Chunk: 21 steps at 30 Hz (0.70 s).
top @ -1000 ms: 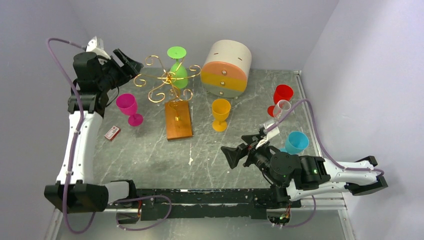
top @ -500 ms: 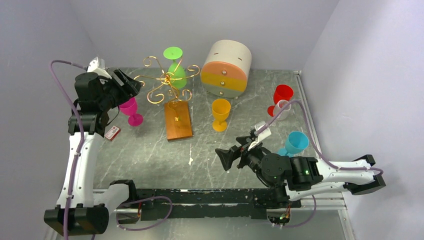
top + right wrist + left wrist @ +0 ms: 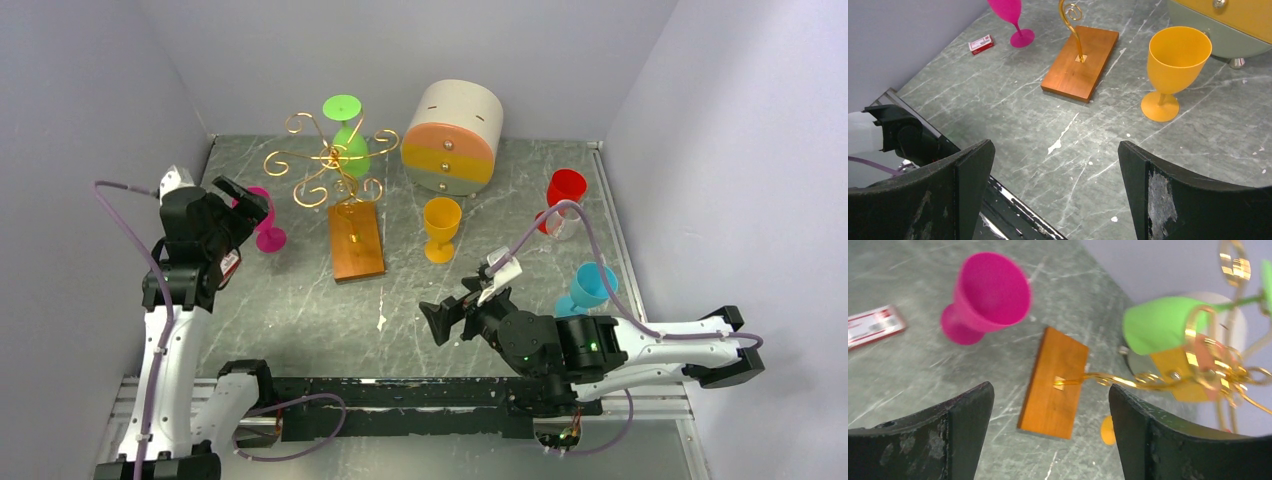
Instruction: Place the wine glass upside down on the wine glass rack
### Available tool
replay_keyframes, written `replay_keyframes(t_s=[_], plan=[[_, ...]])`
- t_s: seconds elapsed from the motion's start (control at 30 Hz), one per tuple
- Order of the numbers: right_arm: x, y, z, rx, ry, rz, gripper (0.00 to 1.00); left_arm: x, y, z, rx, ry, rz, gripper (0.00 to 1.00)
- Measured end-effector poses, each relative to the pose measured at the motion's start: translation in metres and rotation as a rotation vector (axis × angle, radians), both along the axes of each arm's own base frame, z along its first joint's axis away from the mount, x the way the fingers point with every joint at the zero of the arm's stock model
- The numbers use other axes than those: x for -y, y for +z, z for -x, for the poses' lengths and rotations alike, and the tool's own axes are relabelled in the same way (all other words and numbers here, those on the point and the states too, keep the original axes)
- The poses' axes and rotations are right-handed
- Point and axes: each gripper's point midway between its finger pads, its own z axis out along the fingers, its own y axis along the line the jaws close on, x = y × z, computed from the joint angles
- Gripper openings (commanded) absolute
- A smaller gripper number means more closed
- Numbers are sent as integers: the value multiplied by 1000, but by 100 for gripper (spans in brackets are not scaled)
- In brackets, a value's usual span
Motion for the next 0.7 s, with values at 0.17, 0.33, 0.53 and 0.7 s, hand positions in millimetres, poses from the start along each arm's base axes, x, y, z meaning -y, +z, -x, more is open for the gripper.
replay_keyframes(t_s=[0.17,0.33,0.53,0.7], plan=[[-2,0,1,-2,4,-3,100,-30,-31,11,-112,236,48,78],[-5,-3,1,-2,5,10,100,-43,-56,11,-212,350,57,72],[-6,-4,1,-1,6,16,100,-44,-74,4,-262,361,62,68],[-6,-4,1,-1,8,14,100,-49,-86,-5,-295,374,61,69]])
